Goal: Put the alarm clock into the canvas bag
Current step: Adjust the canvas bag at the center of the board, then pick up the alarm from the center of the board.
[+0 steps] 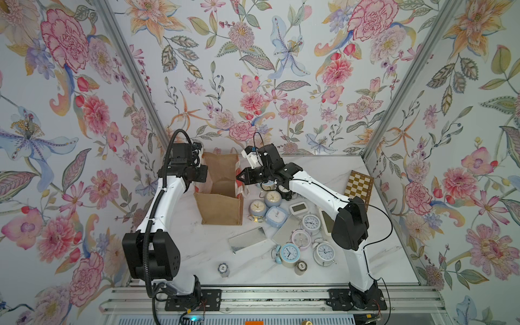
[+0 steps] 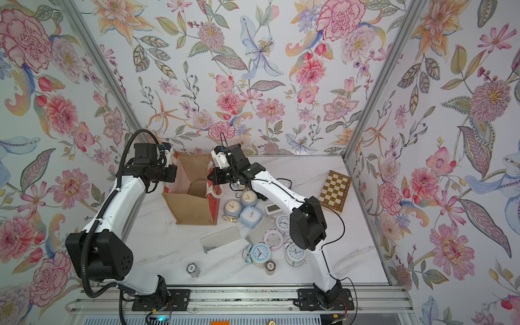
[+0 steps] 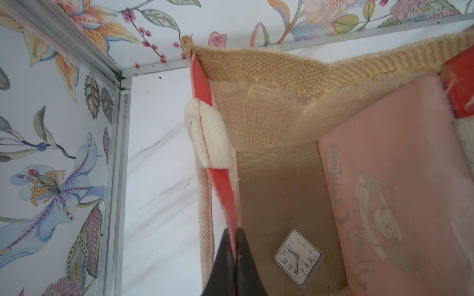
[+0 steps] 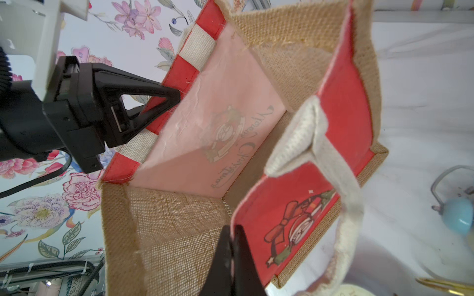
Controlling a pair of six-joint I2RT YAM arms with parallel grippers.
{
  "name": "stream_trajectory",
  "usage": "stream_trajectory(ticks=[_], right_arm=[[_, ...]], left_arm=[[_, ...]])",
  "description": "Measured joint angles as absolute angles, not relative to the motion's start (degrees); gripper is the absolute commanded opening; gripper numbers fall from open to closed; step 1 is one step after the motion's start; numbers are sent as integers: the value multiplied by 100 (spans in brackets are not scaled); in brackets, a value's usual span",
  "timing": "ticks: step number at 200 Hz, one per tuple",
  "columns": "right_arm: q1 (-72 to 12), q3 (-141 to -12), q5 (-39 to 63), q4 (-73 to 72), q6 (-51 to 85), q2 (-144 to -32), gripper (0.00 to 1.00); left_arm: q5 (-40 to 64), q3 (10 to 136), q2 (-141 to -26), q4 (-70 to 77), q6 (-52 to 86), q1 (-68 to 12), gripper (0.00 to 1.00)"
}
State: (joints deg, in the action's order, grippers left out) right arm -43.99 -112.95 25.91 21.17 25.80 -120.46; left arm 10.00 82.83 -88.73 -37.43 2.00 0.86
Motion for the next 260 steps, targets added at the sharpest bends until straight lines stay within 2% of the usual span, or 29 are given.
stream_trajectory(ticks=[26, 39, 50, 55, 63, 75, 81, 104, 136, 166, 210, 242, 260], right_arm=[[-4425, -11008, 2477, 2276, 2530, -11756, 0], [-4425, -10967, 2410, 2381, 2484, -11651, 0], [-4425, -10965, 2357, 2453, 2440, -11605, 0], [-4425, -10965, 2351, 2482, 2421, -11594, 6], [-4425, -10965, 2322, 2512, 2414, -11581, 21], [-4423, -10960, 2287, 2569, 2359, -11570, 34], [-4423, -10960, 2261, 2602, 2331, -11557, 39], [-4423, -10956, 2152, 2751, 2196, -11467, 48], [-4386, -10735, 2073, 2875, 1835, -11000, 56], [-4270, -10357, 2130, 2906, 1155, -10318, 63], [-4250, -9415, 2510, 2897, -587, -9478, 63], [-4370, -8744, 2773, 2987, -1935, -9179, 64], [-4453, -8473, 2963, 3094, -2655, -9065, 64]], left_arm=[[1201, 7968, -8595, -3675, 250, 86, 0], [1315, 7822, -8466, -3621, 268, 86, 9], [1332, 7782, -8436, -3614, 287, 86, 13], [1330, 7776, -8436, -3597, 301, 86, 16], [1328, 7773, -8436, -3586, 301, 86, 24], [1328, 7773, -8436, -3575, 322, 86, 32], [1319, 7776, -8436, -3564, 353, 86, 35], [1273, 7859, -8475, -3557, 342, 86, 37], [1111, 8261, -8663, -3441, 248, 86, 36], [978, 8403, -8809, -3345, 163, 86, 31], [1007, 8265, -8851, -3063, 121, 86, 23], [1068, 8020, -8851, -2897, 123, 86, 23], [1144, 7905, -8851, -2827, 110, 86, 15]])
